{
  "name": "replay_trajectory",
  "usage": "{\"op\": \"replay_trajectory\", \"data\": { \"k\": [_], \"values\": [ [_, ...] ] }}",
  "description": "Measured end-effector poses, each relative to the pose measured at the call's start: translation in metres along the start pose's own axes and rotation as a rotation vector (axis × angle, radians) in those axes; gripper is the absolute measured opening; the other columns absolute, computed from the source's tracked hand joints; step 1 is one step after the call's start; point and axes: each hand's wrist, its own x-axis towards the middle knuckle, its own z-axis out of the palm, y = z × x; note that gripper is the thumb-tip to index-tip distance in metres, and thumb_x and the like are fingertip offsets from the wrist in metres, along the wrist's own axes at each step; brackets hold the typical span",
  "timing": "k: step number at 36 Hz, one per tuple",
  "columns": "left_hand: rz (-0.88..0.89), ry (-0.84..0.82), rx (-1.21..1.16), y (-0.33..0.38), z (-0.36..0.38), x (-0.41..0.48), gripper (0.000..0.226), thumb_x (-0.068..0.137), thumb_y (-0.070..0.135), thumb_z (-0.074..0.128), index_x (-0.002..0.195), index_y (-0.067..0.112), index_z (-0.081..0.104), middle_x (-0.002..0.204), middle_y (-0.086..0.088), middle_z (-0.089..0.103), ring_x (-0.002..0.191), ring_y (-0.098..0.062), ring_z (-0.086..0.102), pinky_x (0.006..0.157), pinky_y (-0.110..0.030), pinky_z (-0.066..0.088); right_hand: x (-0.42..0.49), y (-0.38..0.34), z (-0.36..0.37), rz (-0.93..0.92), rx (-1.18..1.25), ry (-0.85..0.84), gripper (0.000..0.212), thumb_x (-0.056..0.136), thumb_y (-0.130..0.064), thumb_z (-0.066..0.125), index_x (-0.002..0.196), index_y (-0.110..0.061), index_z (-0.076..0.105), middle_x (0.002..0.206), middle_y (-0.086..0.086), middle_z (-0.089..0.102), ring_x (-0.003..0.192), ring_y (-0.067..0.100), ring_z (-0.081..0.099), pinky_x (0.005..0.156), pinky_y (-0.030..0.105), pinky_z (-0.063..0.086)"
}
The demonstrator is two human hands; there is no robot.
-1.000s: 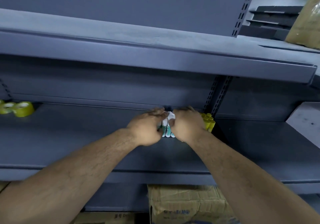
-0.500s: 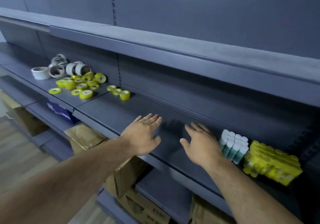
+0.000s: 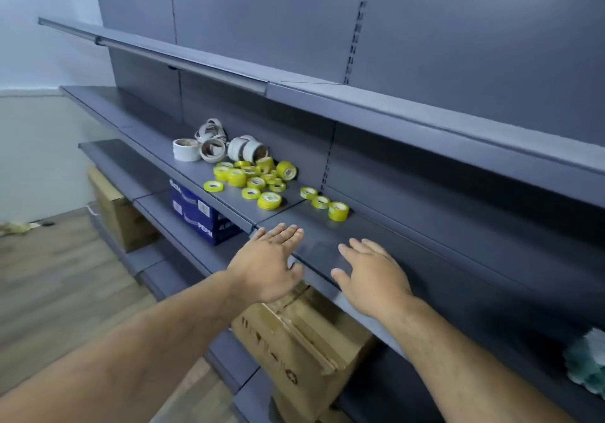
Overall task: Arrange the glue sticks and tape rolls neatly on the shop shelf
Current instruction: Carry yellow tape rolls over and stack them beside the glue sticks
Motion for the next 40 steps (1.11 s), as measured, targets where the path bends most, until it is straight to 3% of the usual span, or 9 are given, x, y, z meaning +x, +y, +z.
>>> {"op": "replay_trajectory", "data": {
  "k": [10, 25, 29, 32, 36, 38, 40],
  "values": [
    [-0.044, -0.022, -0.016, -0.117, -0.024, 0.016, 0.074, 0.092, 0.048, 0.031, 0.160, 0.026, 0.010, 0.166, 0.009, 0.005, 0.152, -0.008, -0.004, 0.124, -0.037, -0.004, 0.087, -0.107, 0.019, -0.062, -0.003, -0.057, 0.061, 0.103, -0.051, 0.042, 0.157, -0.026, 0.031, 0.165, -0.005, 0.023, 0.153, 0.016, 0.013, 0.124, 0.034, 0.013],
    [-0.031, -0.070, 0.036, -0.173, -0.014, 0.131, 0.082, 0.083, 0.053, 0.023, 0.160, 0.028, 0.010, 0.166, 0.009, 0.004, 0.152, -0.007, -0.003, 0.124, -0.034, -0.004, 0.231, -0.085, 0.060, -0.051, 0.080, -0.089, 0.057, 0.101, -0.046, 0.049, 0.152, -0.021, 0.042, 0.162, -0.002, 0.031, 0.151, 0.020, 0.021, 0.122, 0.035, 0.021],
    [0.030, -0.084, 0.031, -0.164, -0.002, 0.181, 0.082, 0.083, 0.055, 0.024, 0.159, 0.026, 0.014, 0.166, 0.008, 0.007, 0.153, -0.010, -0.002, 0.124, -0.035, -0.001, 0.255, -0.062, 0.062, 0.021, 0.097, -0.062, 0.048, 0.101, -0.040, 0.051, 0.145, -0.020, 0.051, 0.157, -0.002, 0.040, 0.145, 0.021, 0.032, 0.116, 0.035, 0.033],
    [0.112, -0.089, 0.043, -0.150, 0.008, 0.211, 0.083, 0.081, 0.054, 0.023, 0.158, 0.023, 0.022, 0.165, 0.005, 0.016, 0.153, -0.014, 0.006, 0.123, -0.035, 0.001, 0.263, -0.038, 0.062, 0.128, 0.074, -0.036, 0.036, 0.099, -0.038, 0.051, 0.131, -0.023, 0.060, 0.141, -0.001, 0.055, 0.130, 0.025, 0.048, 0.103, 0.036, 0.044],
    [0.268, -0.076, 0.088, -0.136, 0.021, 0.249, 0.092, 0.072, 0.057, 0.013, 0.151, 0.019, 0.040, 0.159, -0.001, 0.034, 0.149, -0.020, 0.024, 0.122, -0.039, 0.016, 0.264, -0.003, 0.055, 0.284, -0.017, 0.076, 0.022, 0.094, -0.028, 0.054, 0.112, -0.022, 0.066, 0.120, 0.002, 0.064, 0.115, 0.028, 0.055, 0.086, 0.032, 0.046],
    [0.324, -0.094, 0.067, -0.128, 0.024, 0.263, 0.099, 0.066, 0.061, 0.008, 0.149, 0.018, 0.043, 0.159, -0.004, 0.035, 0.148, -0.021, 0.026, 0.121, -0.040, 0.018, 0.265, 0.015, 0.055, 0.389, 0.006, 0.112, 0.021, 0.092, -0.023, 0.058, 0.111, -0.020, 0.066, 0.121, 0.004, 0.062, 0.114, 0.028, 0.055, 0.082, 0.032, 0.048],
    [0.372, -0.100, 0.050, -0.118, 0.025, 0.269, 0.102, 0.065, 0.063, 0.006, 0.149, 0.019, 0.043, 0.159, -0.004, 0.035, 0.148, -0.021, 0.027, 0.121, -0.035, 0.013, 0.268, 0.031, 0.060, 0.441, 0.006, 0.093, 0.032, 0.089, -0.024, 0.062, 0.121, -0.022, 0.061, 0.132, 0.002, 0.055, 0.123, 0.027, 0.048, 0.090, 0.033, 0.048]
  ]
}}
